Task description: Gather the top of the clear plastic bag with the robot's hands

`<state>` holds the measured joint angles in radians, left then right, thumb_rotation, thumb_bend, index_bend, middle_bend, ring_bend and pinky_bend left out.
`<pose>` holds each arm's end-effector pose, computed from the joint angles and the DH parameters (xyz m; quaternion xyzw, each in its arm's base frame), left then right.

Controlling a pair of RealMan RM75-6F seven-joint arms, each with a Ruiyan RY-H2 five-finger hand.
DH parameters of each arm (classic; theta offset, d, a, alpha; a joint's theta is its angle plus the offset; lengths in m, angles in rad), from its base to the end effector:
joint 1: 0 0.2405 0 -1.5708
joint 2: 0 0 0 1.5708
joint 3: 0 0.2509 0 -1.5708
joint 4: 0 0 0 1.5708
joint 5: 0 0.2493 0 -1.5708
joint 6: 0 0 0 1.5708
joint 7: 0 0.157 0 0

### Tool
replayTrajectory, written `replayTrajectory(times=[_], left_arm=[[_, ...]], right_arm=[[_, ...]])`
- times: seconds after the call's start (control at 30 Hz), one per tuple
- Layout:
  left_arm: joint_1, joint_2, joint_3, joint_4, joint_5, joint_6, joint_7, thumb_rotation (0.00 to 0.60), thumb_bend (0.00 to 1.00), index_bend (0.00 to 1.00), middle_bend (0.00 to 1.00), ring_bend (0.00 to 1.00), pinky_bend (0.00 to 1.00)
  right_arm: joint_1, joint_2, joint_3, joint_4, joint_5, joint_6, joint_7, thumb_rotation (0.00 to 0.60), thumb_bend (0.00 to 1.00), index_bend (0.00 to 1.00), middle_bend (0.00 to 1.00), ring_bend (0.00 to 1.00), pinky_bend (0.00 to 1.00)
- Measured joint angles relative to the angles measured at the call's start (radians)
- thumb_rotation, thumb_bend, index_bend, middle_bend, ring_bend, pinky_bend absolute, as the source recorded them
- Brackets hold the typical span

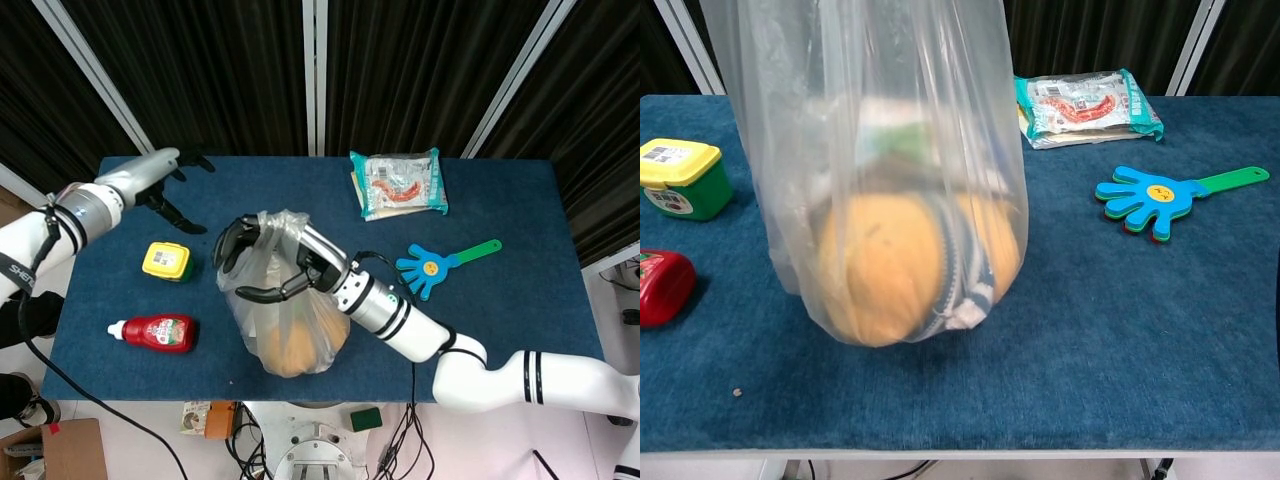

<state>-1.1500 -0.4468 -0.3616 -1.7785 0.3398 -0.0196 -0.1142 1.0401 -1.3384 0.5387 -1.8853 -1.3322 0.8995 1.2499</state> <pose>-0.0386 0.4277 0.2281 -0.6486 -0.6147 -0.3136 0.3211 0.1273 -0.3292 0.0565 -0.4245 0.6346 -0.5876 0.2679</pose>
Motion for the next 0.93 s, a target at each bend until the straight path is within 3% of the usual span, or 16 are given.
replayTrajectory(times=[0.13,0.3,0.5,0.67,0.8,0.93], left_arm=[[0.092,0.006,-0.075,0.009,0.034,-0.005,-0.044,0.600,0.06,0.08,0.13,0.09,0.21],[0.249,-0.006,-0.211,0.018,0.049,0.018,-0.117,0.597,0.10,0.08,0.12,0.09,0.21],[0.495,-0.106,-0.412,-0.007,0.127,0.239,-0.252,0.574,0.10,0.09,0.12,0.09,0.21],[0.707,-0.248,-0.573,-0.029,0.309,0.385,-0.461,0.551,0.10,0.10,0.14,0.09,0.21],[0.820,-0.341,-0.648,-0.036,0.469,0.410,-0.614,0.545,0.10,0.11,0.14,0.09,0.21],[0.886,-0.398,-0.688,-0.035,0.607,0.413,-0.716,0.536,0.10,0.11,0.15,0.09,0.21]], right_arm=[[-0.005,0.014,0.013,-0.016,0.007,0.008,-0.025,0.600,0.21,0.48,0.44,0.34,0.42],[-0.014,0.042,0.029,-0.043,0.016,0.016,-0.064,0.600,0.21,0.48,0.44,0.34,0.42],[-0.016,0.073,0.047,-0.060,0.035,0.018,-0.128,0.600,0.21,0.48,0.44,0.34,0.42],[-0.010,0.101,0.067,-0.088,0.049,0.017,-0.198,0.600,0.21,0.48,0.44,0.34,0.41],[-0.006,0.121,0.085,-0.120,0.065,0.023,-0.247,0.600,0.21,0.47,0.44,0.34,0.40],[-0.005,0.137,0.099,-0.135,0.088,0.025,-0.271,0.600,0.21,0.47,0.44,0.34,0.40]])
